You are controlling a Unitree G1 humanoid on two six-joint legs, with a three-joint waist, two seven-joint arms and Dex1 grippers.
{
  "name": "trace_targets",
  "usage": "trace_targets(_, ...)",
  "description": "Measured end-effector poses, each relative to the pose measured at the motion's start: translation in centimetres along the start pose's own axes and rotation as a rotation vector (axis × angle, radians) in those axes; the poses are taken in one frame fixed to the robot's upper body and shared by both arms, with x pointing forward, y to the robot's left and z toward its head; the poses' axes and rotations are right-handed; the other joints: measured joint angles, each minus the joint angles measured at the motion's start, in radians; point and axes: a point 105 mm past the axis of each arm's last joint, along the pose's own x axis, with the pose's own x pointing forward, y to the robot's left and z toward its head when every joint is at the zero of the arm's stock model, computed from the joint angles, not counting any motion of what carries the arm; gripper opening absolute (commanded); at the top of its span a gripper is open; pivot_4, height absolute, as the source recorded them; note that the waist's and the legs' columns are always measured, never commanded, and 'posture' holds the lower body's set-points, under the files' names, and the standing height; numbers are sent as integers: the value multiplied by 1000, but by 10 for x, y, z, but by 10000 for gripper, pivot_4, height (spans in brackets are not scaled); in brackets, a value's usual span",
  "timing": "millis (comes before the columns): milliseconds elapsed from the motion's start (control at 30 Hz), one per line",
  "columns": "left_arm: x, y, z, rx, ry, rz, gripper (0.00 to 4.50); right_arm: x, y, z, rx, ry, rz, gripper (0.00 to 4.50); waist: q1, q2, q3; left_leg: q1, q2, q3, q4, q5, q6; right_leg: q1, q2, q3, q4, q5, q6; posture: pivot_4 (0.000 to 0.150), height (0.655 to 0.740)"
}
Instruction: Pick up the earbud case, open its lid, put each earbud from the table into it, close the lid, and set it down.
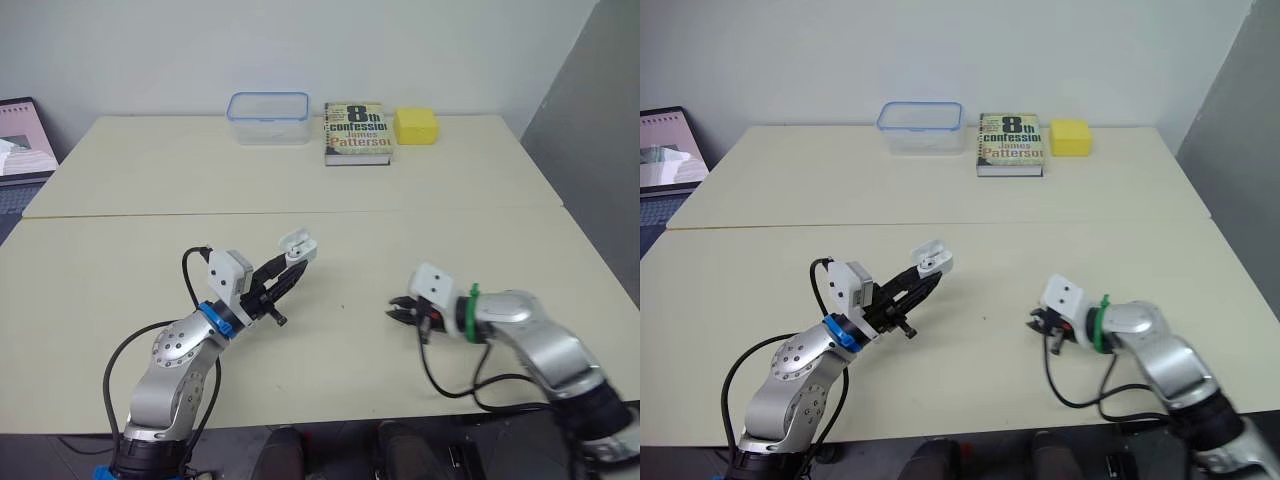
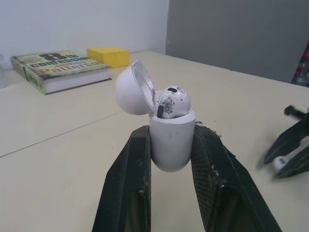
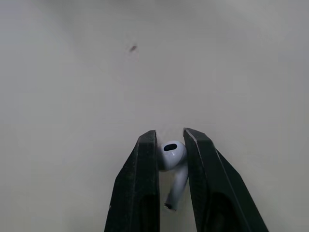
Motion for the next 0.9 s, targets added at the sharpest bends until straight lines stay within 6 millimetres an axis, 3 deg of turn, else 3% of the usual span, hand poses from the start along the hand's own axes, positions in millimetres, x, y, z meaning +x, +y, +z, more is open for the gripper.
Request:
trace_targets(233, -4, -5, -2, -6, 12, 0, 7845, -40, 13, -42, -144, 178, 204, 4143, -8, 0, 0, 2, 1, 2, 0, 0, 0, 0, 1, 2, 1, 0, 0, 1500, 7302)
trace_targets(467, -8, -8, -2, -11, 22, 8, 7845, -46, 11, -51, -226, 215, 267, 4143, -6, 0, 0, 2, 1, 2, 1, 0, 0, 1, 1, 2, 1, 0, 0, 1500, 7302)
trace_targets(733, -10, -9, -6, -21, 34, 15, 7845, -44, -1, -49, -256, 208, 228, 30859, -5, 0, 0, 2, 1, 2, 1, 0, 0, 1, 1, 2, 1, 0, 0, 1500, 7302)
trace_targets(900, -12, -10, -8, -27, 41, 17, 7845, -48, 3, -40, -266, 163, 222, 31134, -3, 0, 0, 2, 1, 1, 1, 0, 0, 1, 0, 2, 1, 0, 0, 1500, 7302)
